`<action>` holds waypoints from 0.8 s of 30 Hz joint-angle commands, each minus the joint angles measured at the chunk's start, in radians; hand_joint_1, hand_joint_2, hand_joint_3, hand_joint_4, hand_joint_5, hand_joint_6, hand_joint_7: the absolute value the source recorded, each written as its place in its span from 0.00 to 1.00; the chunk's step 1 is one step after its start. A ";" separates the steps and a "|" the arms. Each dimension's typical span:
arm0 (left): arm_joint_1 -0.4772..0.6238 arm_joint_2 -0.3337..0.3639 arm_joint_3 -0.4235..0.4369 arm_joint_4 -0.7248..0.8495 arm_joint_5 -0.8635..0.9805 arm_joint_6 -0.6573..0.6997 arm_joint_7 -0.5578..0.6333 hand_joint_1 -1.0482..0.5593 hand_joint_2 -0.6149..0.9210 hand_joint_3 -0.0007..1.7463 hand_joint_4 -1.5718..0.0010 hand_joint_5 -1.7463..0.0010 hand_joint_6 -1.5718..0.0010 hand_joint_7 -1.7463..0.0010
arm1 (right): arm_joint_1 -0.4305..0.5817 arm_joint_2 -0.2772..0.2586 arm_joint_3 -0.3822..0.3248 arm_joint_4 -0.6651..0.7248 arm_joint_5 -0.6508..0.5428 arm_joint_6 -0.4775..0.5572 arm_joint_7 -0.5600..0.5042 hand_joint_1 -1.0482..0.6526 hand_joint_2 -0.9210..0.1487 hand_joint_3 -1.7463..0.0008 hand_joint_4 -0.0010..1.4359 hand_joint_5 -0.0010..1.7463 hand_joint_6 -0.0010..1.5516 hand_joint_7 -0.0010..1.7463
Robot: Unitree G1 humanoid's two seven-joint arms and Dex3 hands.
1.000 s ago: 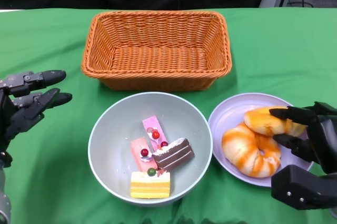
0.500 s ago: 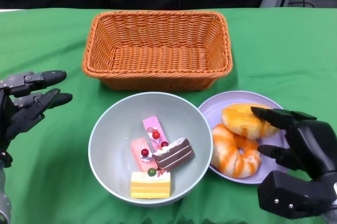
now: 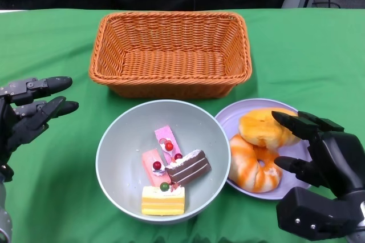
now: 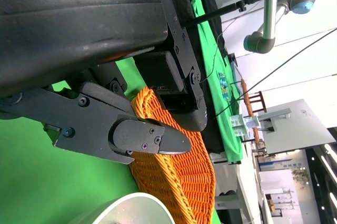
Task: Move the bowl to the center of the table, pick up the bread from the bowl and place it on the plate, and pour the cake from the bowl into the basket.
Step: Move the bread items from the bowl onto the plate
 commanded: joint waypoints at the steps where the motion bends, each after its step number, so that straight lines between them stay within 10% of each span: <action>1: -0.003 0.015 0.004 0.002 -0.009 0.003 -0.015 0.36 1.00 0.11 0.26 1.00 0.31 1.00 | 0.014 0.000 -0.018 -0.024 -0.004 0.019 -0.009 0.35 0.04 0.99 0.28 0.00 0.33 0.00; 15: 0.000 0.019 -0.005 0.003 0.006 -0.012 -0.004 0.36 1.00 0.11 0.26 1.00 0.31 1.00 | 0.044 0.003 -0.045 -0.096 0.010 0.023 0.006 0.34 0.02 0.99 0.22 0.00 0.26 0.00; 24: 0.004 0.019 -0.013 -0.002 0.005 -0.018 -0.027 0.36 1.00 0.11 0.26 1.00 0.33 1.00 | 0.068 0.052 -0.114 -0.097 0.212 -0.256 0.026 0.41 0.04 1.00 0.35 0.05 0.36 0.03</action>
